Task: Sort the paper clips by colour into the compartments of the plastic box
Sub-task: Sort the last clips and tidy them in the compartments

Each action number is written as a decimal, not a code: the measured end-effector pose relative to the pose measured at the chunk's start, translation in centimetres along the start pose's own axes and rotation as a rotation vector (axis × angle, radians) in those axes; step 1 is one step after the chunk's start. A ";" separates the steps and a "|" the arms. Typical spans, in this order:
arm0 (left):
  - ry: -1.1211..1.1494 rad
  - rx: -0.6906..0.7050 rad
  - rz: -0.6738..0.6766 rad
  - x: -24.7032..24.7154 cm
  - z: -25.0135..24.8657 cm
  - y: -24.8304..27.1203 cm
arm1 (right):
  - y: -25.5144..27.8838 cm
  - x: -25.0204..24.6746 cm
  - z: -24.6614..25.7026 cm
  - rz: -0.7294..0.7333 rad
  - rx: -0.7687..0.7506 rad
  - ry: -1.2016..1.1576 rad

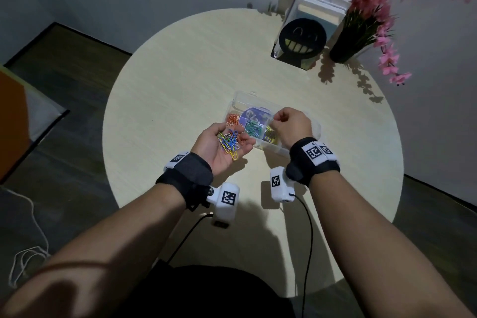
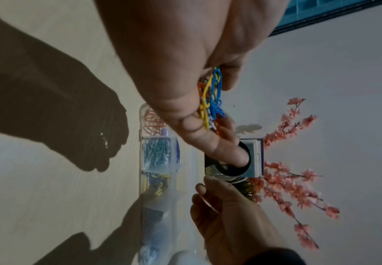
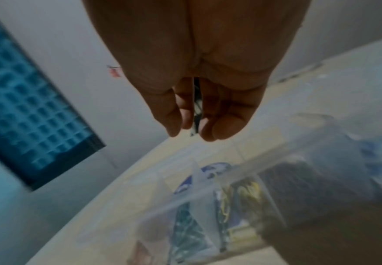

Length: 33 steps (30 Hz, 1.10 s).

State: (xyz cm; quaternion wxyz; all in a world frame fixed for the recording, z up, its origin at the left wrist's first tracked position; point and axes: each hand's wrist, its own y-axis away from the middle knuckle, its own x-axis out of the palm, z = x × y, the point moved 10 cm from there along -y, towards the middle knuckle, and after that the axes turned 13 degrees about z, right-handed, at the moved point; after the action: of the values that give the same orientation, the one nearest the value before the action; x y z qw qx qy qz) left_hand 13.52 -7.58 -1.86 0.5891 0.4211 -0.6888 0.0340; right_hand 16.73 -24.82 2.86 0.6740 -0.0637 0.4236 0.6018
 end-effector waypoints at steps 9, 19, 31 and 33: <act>0.095 0.065 0.006 0.2 -0.9 0.2 | 8.2 6.9 8.1 0.375 -0.454 0.385; 0.096 0.059 0.051 0.8 -1.3 1.4 | 10.5 7.0 9.8 0.247 -0.568 0.546; 0.169 0.093 0.073 1.8 -2.1 2.2 | 10.3 2.8 10.0 0.085 -0.441 -0.094; 0.203 0.105 0.065 2.0 -2.2 2.3 | 9.9 2.4 9.7 0.066 -0.399 -0.192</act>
State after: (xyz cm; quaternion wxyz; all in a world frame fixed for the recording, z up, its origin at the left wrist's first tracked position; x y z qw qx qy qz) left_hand 13.92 -5.98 1.52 0.6314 0.4231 -0.6364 0.1316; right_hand 12.76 -14.56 11.59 0.6652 -0.1243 0.2321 0.6987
